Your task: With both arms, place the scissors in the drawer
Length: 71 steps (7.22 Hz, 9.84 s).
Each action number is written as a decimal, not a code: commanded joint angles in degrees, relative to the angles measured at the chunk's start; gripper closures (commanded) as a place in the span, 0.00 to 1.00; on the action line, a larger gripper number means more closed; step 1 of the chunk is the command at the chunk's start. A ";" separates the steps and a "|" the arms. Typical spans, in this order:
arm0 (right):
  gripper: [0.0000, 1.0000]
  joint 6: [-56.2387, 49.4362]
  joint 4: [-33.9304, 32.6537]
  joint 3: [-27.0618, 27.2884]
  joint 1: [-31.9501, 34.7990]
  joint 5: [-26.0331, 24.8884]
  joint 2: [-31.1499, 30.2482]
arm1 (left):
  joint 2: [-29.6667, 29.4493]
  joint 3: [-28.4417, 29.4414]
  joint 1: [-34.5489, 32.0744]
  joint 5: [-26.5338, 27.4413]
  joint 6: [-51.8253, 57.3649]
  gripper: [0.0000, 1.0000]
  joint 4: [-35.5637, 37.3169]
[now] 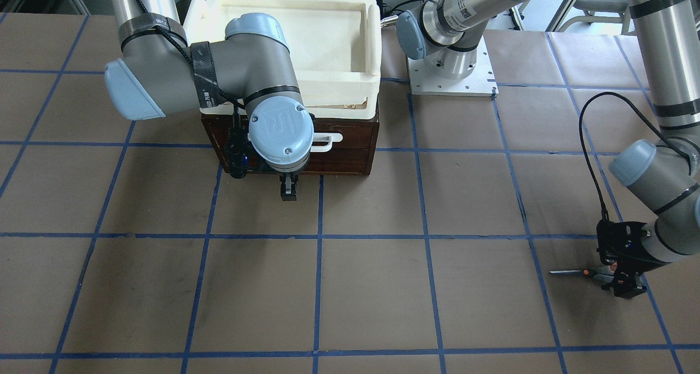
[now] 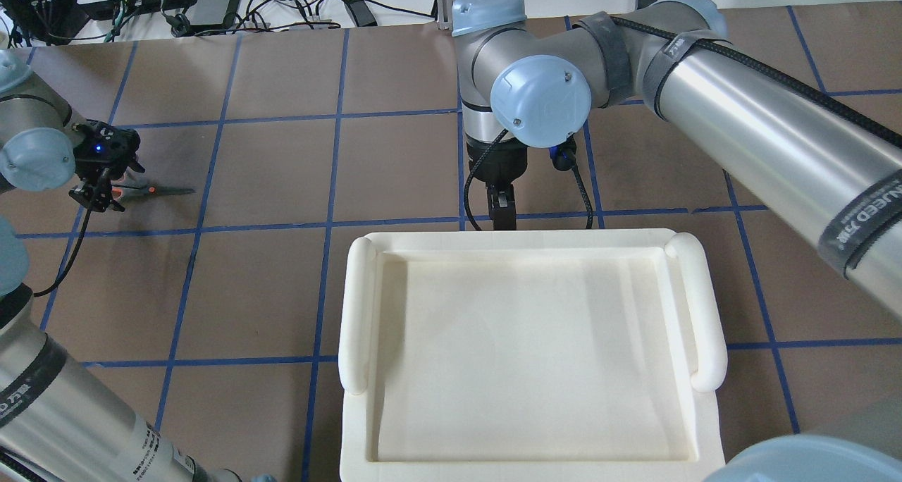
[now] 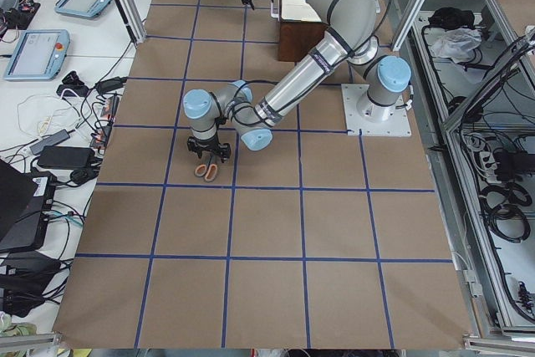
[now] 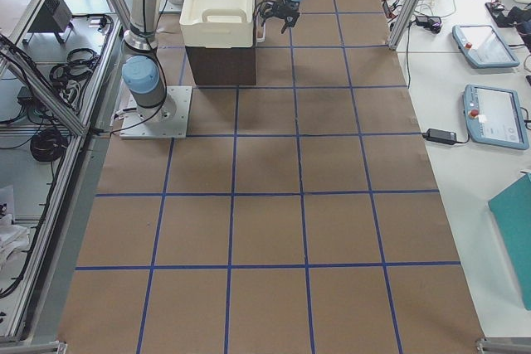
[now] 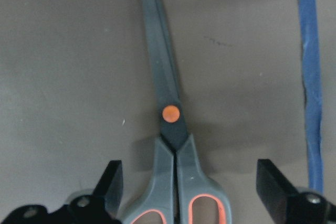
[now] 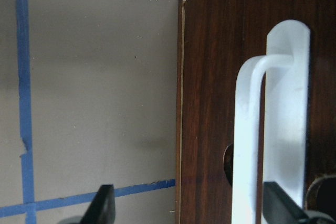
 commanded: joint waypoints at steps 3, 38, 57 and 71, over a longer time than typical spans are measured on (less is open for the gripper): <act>0.00 -0.02 1.00 0.08 0.00 0.62 1.03 | -0.53 0.00 0.00 0.05 -0.01 0.21 -0.08; 0.00 -13.20 -12.27 -11.34 -4.04 -0.52 8.06 | 33.22 1.76 -30.30 -0.93 -46.82 1.00 -39.19; 0.00 -8.28 -8.22 -11.34 -4.31 1.15 10.61 | 33.48 1.24 -31.82 -1.45 -46.33 1.00 -39.36; 0.00 -18.22 -14.73 -13.62 -5.18 0.80 11.93 | 33.31 1.50 -31.99 -1.97 -46.33 1.00 -39.28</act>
